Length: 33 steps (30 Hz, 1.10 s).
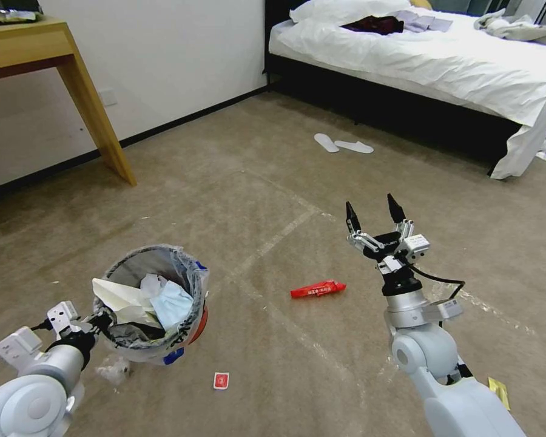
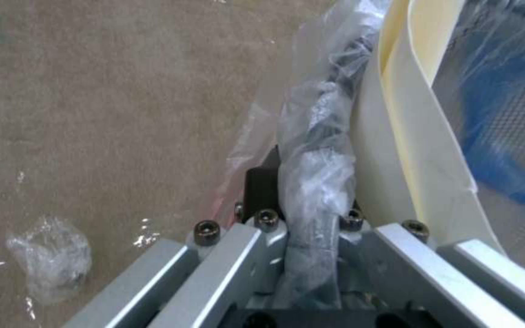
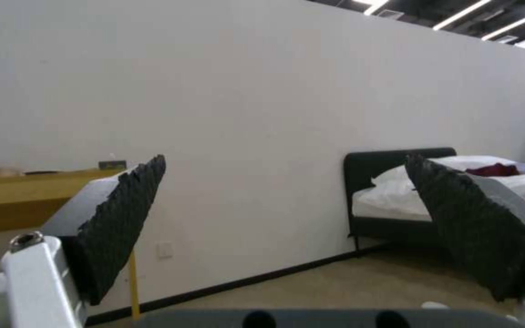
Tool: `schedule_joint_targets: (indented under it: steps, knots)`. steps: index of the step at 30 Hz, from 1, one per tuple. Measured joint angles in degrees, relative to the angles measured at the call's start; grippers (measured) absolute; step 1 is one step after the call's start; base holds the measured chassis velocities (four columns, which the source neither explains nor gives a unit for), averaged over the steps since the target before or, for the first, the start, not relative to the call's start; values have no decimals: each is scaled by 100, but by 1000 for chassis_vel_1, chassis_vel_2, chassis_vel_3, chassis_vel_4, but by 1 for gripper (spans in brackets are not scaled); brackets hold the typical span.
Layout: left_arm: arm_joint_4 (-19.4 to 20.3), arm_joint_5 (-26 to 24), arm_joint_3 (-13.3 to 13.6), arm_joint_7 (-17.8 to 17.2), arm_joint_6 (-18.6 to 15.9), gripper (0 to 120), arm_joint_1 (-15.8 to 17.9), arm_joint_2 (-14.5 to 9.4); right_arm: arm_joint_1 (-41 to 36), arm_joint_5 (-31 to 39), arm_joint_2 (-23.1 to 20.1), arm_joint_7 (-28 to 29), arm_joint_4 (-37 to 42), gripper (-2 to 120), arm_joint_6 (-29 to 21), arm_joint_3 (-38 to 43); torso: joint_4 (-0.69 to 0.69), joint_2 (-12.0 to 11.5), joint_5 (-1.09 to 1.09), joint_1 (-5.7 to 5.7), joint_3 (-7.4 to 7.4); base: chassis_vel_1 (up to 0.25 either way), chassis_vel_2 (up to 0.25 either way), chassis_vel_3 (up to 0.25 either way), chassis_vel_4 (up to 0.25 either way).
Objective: Pick up the trash bin and place the garbage on the floor into it.
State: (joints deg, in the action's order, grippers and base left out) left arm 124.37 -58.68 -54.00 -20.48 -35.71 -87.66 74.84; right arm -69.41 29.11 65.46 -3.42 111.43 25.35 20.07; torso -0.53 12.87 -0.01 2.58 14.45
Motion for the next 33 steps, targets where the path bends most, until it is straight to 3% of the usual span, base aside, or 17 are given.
schedule_joint_targets:
  steps: [33]
  knots:
    - [-153, -95, -39, -22, 3, 1, 85, -119, 189, -1, 63, 15, -163, 100, -9, -190, 0, 0, 0, 0, 0, 0, 0, 0, 0]
